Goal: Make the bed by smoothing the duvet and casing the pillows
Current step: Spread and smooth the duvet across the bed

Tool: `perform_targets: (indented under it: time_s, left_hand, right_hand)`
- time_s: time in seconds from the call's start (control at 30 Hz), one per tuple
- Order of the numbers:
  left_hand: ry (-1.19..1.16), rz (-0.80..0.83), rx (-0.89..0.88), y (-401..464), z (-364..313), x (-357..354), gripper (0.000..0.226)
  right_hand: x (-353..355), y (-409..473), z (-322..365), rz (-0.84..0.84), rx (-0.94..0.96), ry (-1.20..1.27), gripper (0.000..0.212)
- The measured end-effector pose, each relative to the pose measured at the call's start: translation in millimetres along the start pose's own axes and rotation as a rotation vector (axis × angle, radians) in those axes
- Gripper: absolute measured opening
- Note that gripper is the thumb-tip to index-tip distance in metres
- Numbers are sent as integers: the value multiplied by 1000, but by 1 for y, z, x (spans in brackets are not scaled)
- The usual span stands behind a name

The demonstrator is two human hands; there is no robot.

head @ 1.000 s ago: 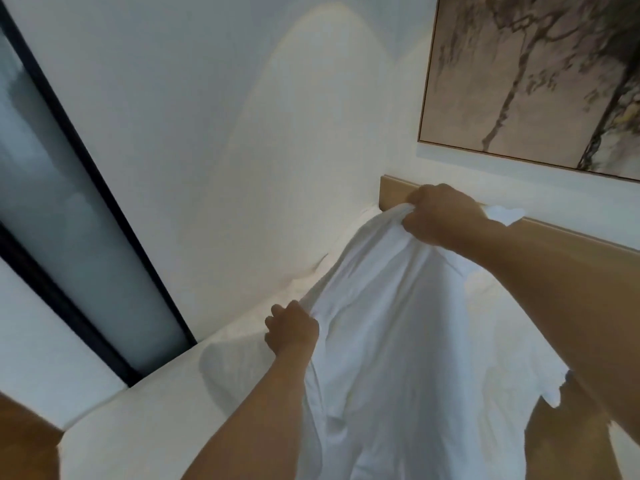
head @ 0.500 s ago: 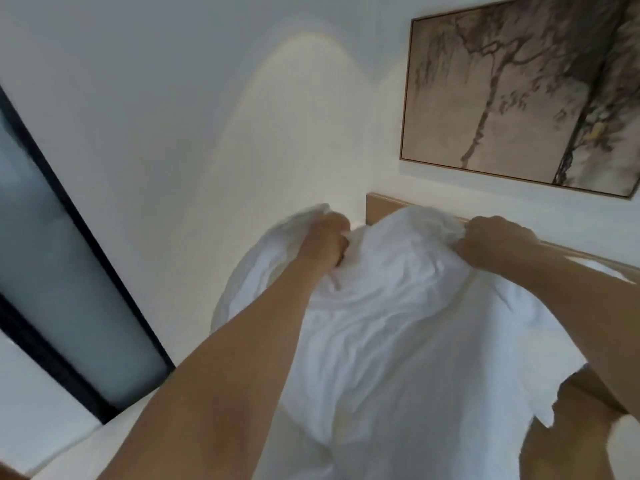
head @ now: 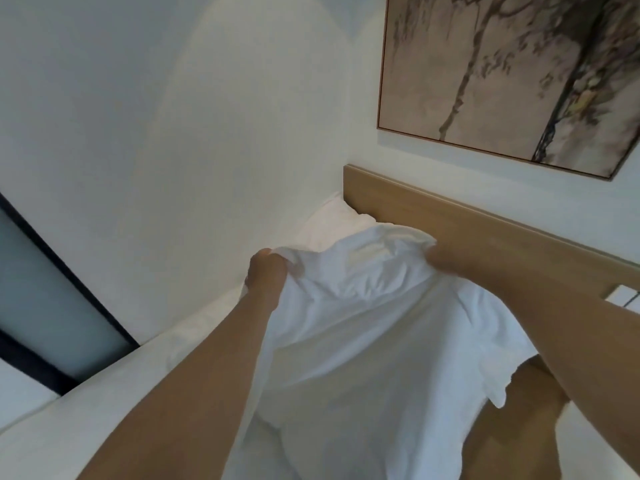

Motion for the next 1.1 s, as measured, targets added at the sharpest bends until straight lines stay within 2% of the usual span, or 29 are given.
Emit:
perform_targets:
  time_s: [0.07,0.13,0.2,0.27,0.37,0.43,0.5,0.57,0.67,0.8,0.9,1.03,1.1]
  left_hand:
    - [73,-117,-23,2,6,8,46]
    - [213,-221,-43,0,11,15,36]
    - [291,-280,-106,4,7,15,36]
    - [291,-286,-151,13,-5,12,36]
    - [290,-250,-196,32,-25,-9,36]
    - [361,-227,-224,39,-32,-28,35]
    - [479,-210,-266,39,-37,-48,35]
    - [552,-182,-282,41,-39,-71,37]
    - [451,-134,-201,53,-43,-114,40]
    - [245,-91,-140,67,-59,-190,14]
    - [244,-147,-215,90,-92,-262,12]
    - [418,-220,-405,134,-152,-370,25]
    - [510,-221,-525,151,-177,-425,28]
  right_hand:
    - [-3,-2,-2,32,-69,12,40]
    - [-9,1,-11,52,-68,-42,37]
    - [-6,-3,-11,84,-42,-71,37]
    - [-3,-3,-14,78,-13,-86,34]
    - [1,5,-31,42,68,-134,18]
    - [4,9,-48,65,91,-156,19]
    - [4,14,-68,98,80,-158,3]
    - [-5,25,-89,126,25,-147,23]
    - [-31,51,-126,159,-6,-145,35]
    - [-61,104,-185,244,-1,-149,40]
    - [-73,160,-240,254,19,-136,38]
    - [-84,266,-311,263,9,-40,35]
    - [-93,316,-347,205,-25,19,38]
Point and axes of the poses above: each hand's wrist, its own y-axis towards the middle knuckle, its own x-axis out of the back of the hand, z = x × y, the point moved 1 cm from there along y, towards the middle knuckle, and after that the axes turned 1 degree about -y, right-handed, at the moved point
